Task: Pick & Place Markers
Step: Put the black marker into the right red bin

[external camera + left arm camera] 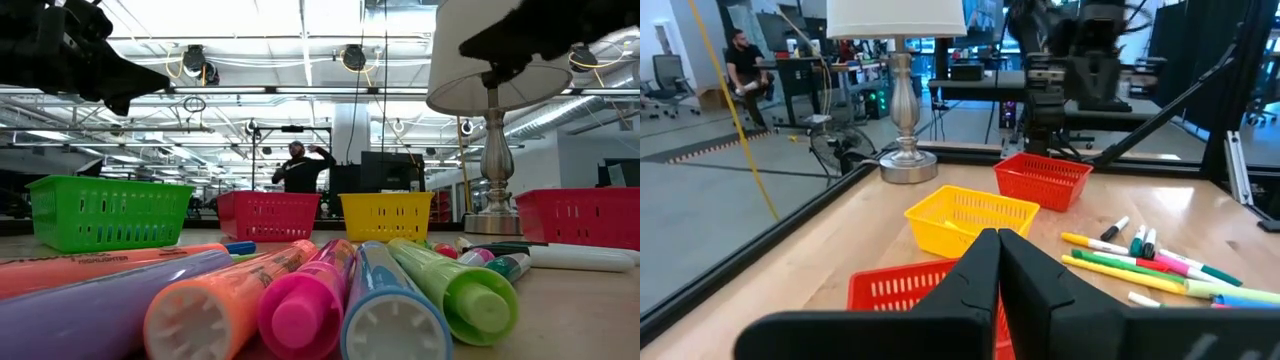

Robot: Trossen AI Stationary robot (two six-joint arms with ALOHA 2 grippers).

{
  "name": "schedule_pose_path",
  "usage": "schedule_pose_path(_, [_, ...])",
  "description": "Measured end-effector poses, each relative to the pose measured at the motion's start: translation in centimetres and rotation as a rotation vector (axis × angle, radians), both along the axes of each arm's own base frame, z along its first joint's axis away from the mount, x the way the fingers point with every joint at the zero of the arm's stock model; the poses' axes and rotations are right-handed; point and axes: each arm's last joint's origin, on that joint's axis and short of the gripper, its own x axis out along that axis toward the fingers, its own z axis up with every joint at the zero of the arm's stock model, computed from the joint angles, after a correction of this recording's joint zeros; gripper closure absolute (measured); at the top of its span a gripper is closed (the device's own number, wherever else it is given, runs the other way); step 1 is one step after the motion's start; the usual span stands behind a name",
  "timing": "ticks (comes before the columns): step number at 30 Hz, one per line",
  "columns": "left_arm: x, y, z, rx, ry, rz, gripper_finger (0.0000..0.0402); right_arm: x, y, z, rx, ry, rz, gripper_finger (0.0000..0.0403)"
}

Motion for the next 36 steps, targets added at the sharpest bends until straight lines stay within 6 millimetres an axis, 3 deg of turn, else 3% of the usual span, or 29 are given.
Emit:
schedule_pose_path(7, [0.0,0.0,0.0,-0.003,0.000,0.000,0.0382,4.7,3.9,-0.2,-0.027,0.414,-0.084,0.0403])
schedule_pose_path(15, [0.0,0.0,0.0,-0.003,0.001,0.000,0.0382,7.1,6.6,-0.6,0.026,0.719,-0.108,0.0403])
schedule_pose_path(20, [0.0,0.0,0.0,0.004,0.001,0.000,0.0382,7.5,7.1,-1.7,0.071,0.793,-0.085,0.0373])
schedule_pose_path(30, [0.0,0.0,0.0,0.011,0.000,0.000,0.0382,7.4,6.9,-2.4,0.128,0.822,-0.187,0.0238])
schedule_pose_path(36, [0.0,0.0,0.0,0.008,0.000,-0.001,0.0382,6.9,6.6,-4.2,0.132,0.809,-0.204,0.0218])
